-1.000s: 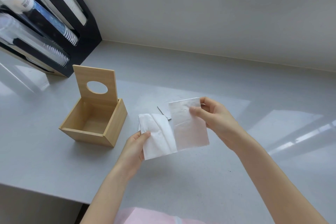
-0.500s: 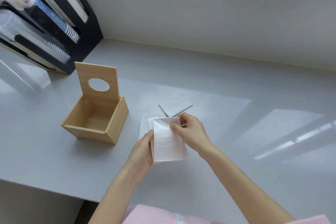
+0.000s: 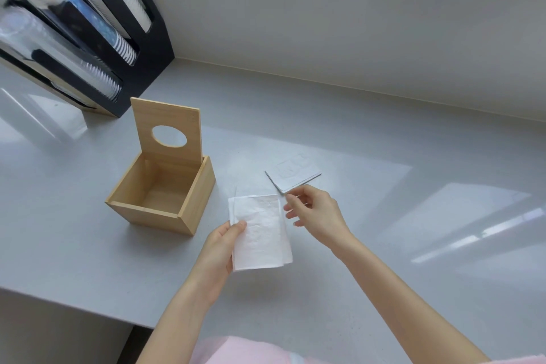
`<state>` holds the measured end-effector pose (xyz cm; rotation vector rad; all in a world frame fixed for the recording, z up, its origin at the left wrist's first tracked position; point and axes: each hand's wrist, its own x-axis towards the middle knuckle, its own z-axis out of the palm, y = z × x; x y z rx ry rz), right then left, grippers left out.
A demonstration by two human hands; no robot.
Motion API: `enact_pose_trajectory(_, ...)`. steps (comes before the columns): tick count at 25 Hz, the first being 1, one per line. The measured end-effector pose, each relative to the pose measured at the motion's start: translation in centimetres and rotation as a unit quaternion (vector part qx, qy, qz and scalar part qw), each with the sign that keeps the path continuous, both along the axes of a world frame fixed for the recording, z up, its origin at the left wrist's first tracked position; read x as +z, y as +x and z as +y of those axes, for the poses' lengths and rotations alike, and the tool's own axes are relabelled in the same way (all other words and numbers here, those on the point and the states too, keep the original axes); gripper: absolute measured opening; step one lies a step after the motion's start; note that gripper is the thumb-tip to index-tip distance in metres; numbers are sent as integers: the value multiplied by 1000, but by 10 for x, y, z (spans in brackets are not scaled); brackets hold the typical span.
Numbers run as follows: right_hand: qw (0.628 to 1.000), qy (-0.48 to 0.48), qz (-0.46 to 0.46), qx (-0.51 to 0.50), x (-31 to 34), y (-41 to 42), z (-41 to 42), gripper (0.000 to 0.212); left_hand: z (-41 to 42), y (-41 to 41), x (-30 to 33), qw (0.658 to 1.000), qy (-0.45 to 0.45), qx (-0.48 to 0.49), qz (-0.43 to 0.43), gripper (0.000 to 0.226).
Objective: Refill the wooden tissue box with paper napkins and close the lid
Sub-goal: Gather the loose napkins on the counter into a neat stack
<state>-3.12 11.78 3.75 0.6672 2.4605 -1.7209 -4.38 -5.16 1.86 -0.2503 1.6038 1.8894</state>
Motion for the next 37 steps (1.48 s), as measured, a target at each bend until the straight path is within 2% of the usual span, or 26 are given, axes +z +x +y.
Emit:
enact_pose_trajectory(2,997,68,-41,9,-9,-5,2,21,-6,-2,-1,999,-2,35,-10,21)
enact_pose_trajectory(5,972,191,-107,87,-24,-16,-17,49,-10,-4,2,999,-3,49,-9,24)
enact_pose_trajectory(8,943,287,-144,94,-35,-26,-40,50,-13,-5,3,998,-13,55,-8,22)
enact_pose_trajectory(10,934,300,-174,80,-37,-32,-45,46,-15,-7,4,998,-17,59,-6,21)
enact_pose_trajectory(11,935,289,-189,78,-36,-35,-45,41,-16,-8,5,998,-17,61,-6,21)
enact_pose_trajectory(14,940,269,-189,87,-35,-36,-42,7,-16,-10,3,998,-19,56,-11,20)
enact_pose_trajectory(17,954,244,-156,73,-38,-31,-37,29,-16,-11,3,998,-19,56,-13,20)
enact_pose_trajectory(20,985,136,-102,24,-38,-22,-27,6,-17,-12,1,998,-15,57,-10,20)
enact_pose_trajectory(23,997,40,-63,-31,-30,-10,-13,11,-16,-11,0,999,-14,46,-4,21)
enact_pose_trajectory(25,998,-3,-36,-57,-20,-2,-5,4,-15,-11,0,999,-11,41,-3,22)
enact_pose_trajectory(29,989,-105,45,-93,9,10,8,12,-8,-11,1,999,-14,33,-3,22)
enact_pose_trajectory(33,941,-325,90,-31,26,17,8,16,0,-11,4,1000,1,9,13,25)
enact_pose_trajectory(34,943,-324,75,-21,23,20,5,17,1,-11,5,1000,10,0,17,27)
enact_pose_trajectory(37,980,-198,-11,-2,9,32,-6,15,3,-9,6,999,25,-15,19,31)
